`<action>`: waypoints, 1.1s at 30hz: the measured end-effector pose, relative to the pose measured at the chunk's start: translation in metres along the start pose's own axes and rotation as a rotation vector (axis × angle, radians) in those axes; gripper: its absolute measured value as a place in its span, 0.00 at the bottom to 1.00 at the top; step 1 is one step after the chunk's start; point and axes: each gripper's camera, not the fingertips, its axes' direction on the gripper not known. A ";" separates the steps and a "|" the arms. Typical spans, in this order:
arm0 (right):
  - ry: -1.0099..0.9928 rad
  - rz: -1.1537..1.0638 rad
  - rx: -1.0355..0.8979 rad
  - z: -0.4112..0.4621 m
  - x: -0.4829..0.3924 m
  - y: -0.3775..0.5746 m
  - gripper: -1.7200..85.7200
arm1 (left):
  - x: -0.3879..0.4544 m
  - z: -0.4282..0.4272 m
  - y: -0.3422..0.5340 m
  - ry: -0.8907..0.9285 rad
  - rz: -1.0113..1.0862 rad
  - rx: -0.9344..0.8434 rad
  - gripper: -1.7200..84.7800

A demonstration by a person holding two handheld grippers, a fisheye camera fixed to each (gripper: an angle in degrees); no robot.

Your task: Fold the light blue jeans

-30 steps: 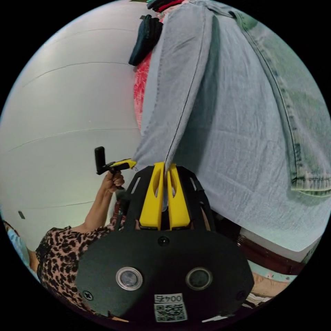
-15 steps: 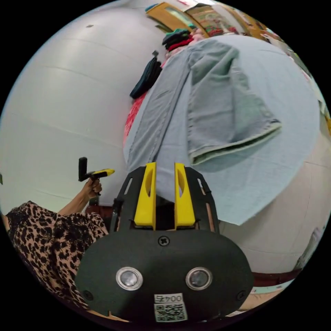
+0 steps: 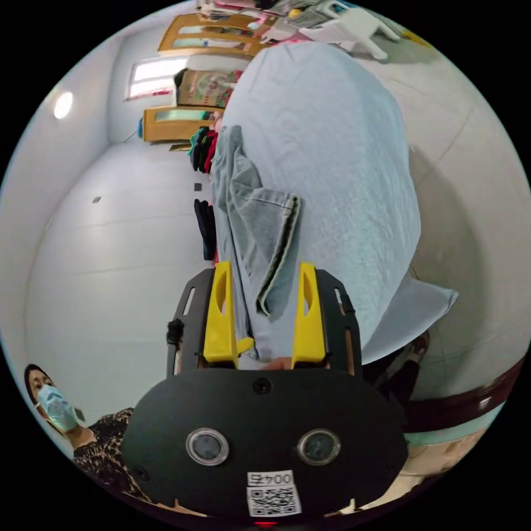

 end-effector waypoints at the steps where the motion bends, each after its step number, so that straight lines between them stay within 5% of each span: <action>1: -0.007 0.018 0.010 0.000 0.004 0.000 0.21 | -0.004 0.008 -0.007 0.005 -0.034 -0.010 0.19; 14: -0.018 0.049 0.005 0.009 0.035 -0.034 0.16 | -0.014 0.032 -0.061 0.068 -0.167 -0.003 0.21; 20: 0.083 0.005 -0.027 0.010 0.029 -0.034 0.08 | -0.019 0.038 -0.062 0.093 -0.215 0.076 0.13; 23: 0.218 -0.152 -0.034 -0.004 -0.007 -0.024 0.06 | 0.005 0.031 -0.060 -0.086 -0.134 0.084 0.11; 29: 0.487 -0.637 0.047 -0.054 -0.095 0.052 0.06 | 0.091 0.023 -0.029 -0.086 0.079 0.140 0.11; 33: 0.457 -0.398 -0.061 -0.051 -0.022 0.053 0.06 | 0.054 0.071 -0.011 -0.177 -0.065 0.066 0.11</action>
